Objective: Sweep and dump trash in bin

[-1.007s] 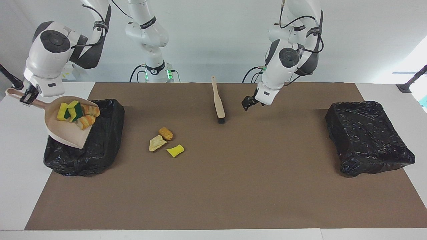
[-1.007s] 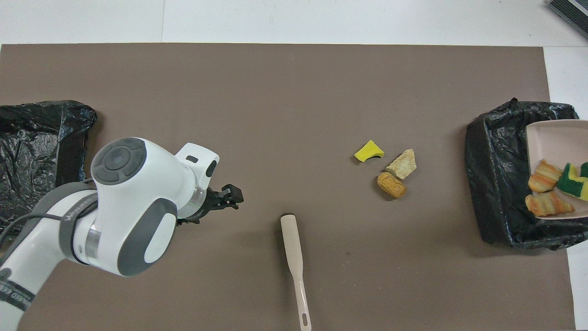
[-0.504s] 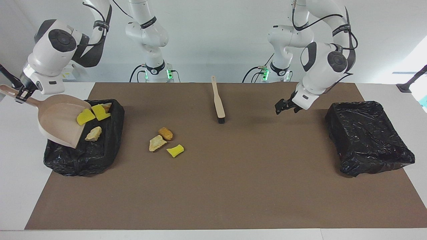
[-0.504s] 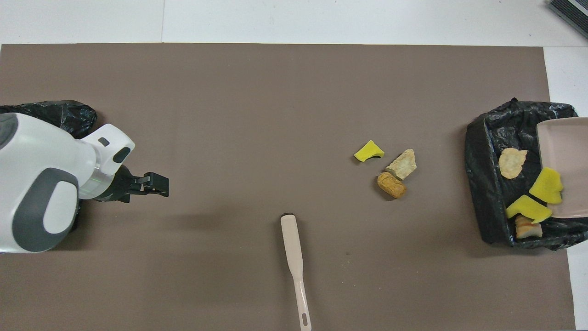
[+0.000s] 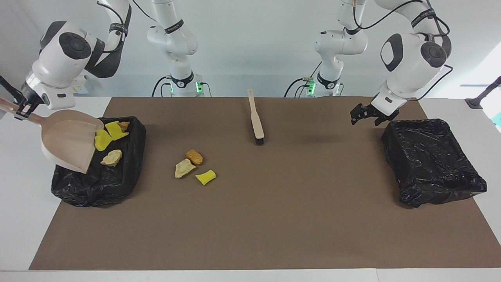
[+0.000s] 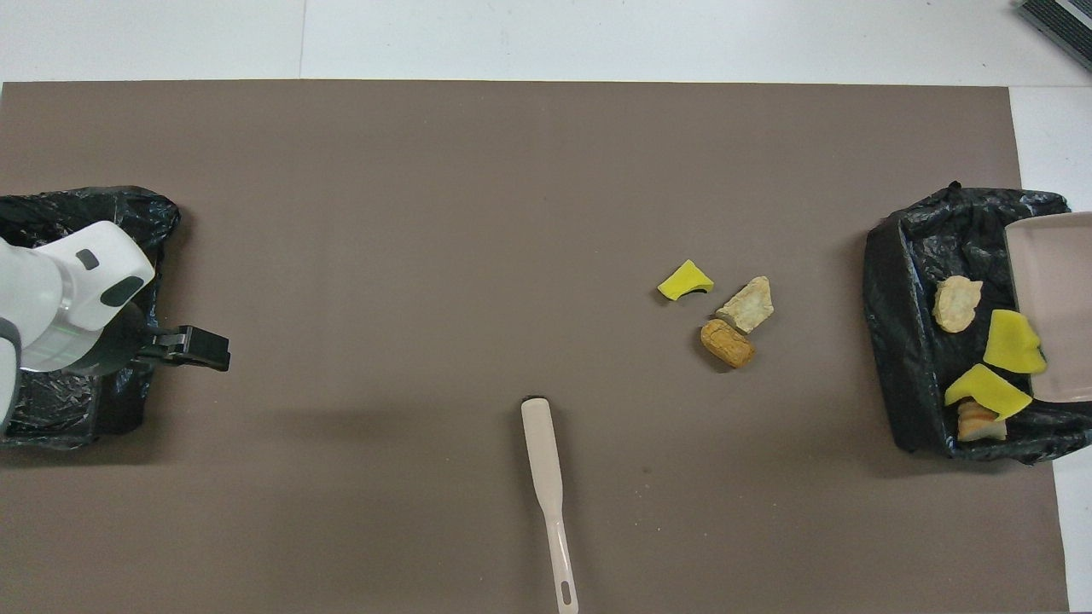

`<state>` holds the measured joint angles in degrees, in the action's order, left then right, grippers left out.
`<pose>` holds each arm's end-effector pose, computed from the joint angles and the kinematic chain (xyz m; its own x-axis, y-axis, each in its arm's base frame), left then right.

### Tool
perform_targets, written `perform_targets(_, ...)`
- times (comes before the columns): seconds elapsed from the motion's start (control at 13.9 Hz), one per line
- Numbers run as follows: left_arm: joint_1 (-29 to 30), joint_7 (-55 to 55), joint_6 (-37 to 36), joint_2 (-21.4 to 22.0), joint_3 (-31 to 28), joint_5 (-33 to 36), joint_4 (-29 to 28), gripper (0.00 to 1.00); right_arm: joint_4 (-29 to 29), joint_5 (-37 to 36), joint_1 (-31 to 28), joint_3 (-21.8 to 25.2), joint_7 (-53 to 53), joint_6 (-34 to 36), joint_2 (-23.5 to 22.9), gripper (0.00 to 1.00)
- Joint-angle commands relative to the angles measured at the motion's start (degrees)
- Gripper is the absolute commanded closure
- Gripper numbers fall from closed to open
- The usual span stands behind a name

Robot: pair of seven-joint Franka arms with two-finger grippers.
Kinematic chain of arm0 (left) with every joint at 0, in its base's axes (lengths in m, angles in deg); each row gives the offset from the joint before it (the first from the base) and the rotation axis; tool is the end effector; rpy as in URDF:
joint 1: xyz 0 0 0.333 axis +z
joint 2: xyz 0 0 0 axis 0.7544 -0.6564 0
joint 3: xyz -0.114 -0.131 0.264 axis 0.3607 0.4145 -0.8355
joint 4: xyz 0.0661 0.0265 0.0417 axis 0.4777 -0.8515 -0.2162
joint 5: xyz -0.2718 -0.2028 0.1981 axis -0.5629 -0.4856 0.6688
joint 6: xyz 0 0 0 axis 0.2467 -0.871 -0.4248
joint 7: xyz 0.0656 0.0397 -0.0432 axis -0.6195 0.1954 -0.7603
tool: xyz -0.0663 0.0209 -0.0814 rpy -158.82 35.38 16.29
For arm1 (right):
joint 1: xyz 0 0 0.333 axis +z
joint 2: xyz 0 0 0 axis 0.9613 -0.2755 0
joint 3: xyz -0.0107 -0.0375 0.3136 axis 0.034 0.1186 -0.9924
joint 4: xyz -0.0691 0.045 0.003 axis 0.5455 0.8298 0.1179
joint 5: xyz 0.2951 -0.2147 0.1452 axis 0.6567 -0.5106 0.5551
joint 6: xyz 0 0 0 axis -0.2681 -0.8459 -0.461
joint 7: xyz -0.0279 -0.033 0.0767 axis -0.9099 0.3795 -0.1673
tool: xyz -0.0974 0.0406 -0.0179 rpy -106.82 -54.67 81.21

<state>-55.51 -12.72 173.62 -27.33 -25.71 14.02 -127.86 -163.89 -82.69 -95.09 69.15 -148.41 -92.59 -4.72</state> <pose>0.5117 -0.0414 0.5098 0.9874 -0.0802 -0.1362 -0.0707 -0.9948 0.0731 0.5382 -0.2105 0.5506 -0.0181 0.5987 -0.8008 0.9940 0.0975 0.0504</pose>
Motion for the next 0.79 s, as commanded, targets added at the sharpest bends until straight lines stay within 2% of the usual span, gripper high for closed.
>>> perform_targets(0.0,0.12,0.17,-7.83,0.07,0.17,2.68,7.73,0.00,1.52,-0.66,-0.27,-0.39,-6.05,-1.29,1.06,1.00)
perform_targets(0.14,0.12,0.34,-9.95,1.72,-0.10,2.78,10.03,0.00,2.31,0.65,-0.18,-0.57,-9.23,-1.29,0.97,1.00)
perform_targets(0.36,0.12,0.52,-9.69,4.98,-1.24,2.69,10.56,0.00,3.02,5.48,0.61,-1.71,-9.86,0.46,0.97,1.00)
perform_targets(0.5,0.04,0.34,-10.30,5.08,-1.33,2.78,13.01,0.00,3.28,10.04,0.70,-1.89,-10.30,1.96,0.88,1.00)
perform_targets(0.72,-0.49,0.08,-16.79,4.55,-0.45,3.39,16.89,0.00,3.02,18.65,1.05,-2.59,-9.42,3.37,0.80,1.00)
